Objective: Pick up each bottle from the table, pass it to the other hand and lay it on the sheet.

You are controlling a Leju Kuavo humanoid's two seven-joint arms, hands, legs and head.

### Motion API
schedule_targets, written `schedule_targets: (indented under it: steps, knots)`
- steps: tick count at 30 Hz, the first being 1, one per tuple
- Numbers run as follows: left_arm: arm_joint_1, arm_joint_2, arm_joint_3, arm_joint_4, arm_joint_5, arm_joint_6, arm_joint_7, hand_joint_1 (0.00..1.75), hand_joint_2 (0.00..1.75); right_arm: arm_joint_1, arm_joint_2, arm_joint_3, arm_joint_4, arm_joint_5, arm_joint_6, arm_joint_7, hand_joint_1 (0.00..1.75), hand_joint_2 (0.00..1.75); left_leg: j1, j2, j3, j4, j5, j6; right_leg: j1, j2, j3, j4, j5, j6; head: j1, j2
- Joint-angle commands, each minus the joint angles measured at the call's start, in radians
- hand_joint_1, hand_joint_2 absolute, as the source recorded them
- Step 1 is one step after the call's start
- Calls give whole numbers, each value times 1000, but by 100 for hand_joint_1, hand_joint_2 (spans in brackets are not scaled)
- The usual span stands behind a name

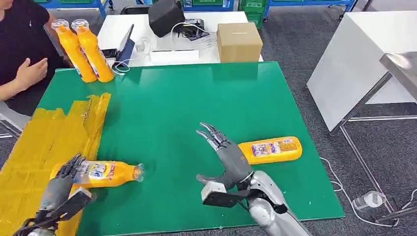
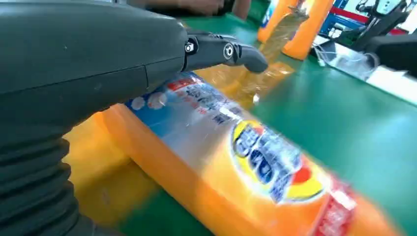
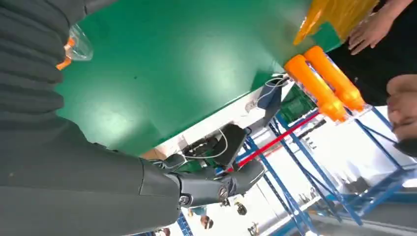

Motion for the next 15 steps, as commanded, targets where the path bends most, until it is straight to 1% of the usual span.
schedule_targets:
  steps: [1, 3, 4, 7, 8, 11, 15]
  knots:
    - [42, -195, 166, -201, 323, -190, -131, 0, 0, 118, -72, -92, -104, 20, 16, -14, 0, 175, -2, 1, -4, 0, -1, 3, -1, 0, -4, 0, -1, 1, -1, 0]
    - [56, -225, 204, -261, 498, -344, -140, 0, 0, 158, -104, -128, -116, 24, 43, -13, 0, 175, -2, 0, -7, 1, -1, 2, -2, -1, -6, -1, 0, 1, -2, 0]
    - [64, -239, 225, -293, 550, -399, -124, 0, 0, 187, -113, -163, -118, 22, 49, -18, 0, 175, -3, -1, -7, 1, -2, 3, -2, -2, -5, 0, -2, 1, -1, 0]
    - [101, -280, 246, -382, 648, -507, -121, 0, 0, 266, -118, -229, -107, 70, 52, -9, 0, 175, -3, -3, -9, 1, -1, 3, -2, -3, -7, -2, -1, 1, -1, 0]
    - [116, -297, 244, -415, 674, -537, -121, 0, 0, 292, -125, -247, -102, 82, 41, 0, 0, 175, -3, -1, -9, 1, -2, 2, -2, -1, -8, -1, -1, 1, -1, 0]
    - [148, -321, 220, -474, 704, -579, -109, 0, 0, 333, -148, -277, -109, 115, 12, 17, 0, 175, -3, -1, -12, 1, -1, 2, -2, -1, -11, -1, 0, 1, -2, 0]
    - [173, -329, 171, -516, 682, -555, -114, 0, 0, 374, -173, -315, -135, 182, -5, 65, 0, 175, -3, -1, -14, 1, -2, 3, -2, -1, -13, 0, -1, 1, -1, 0]
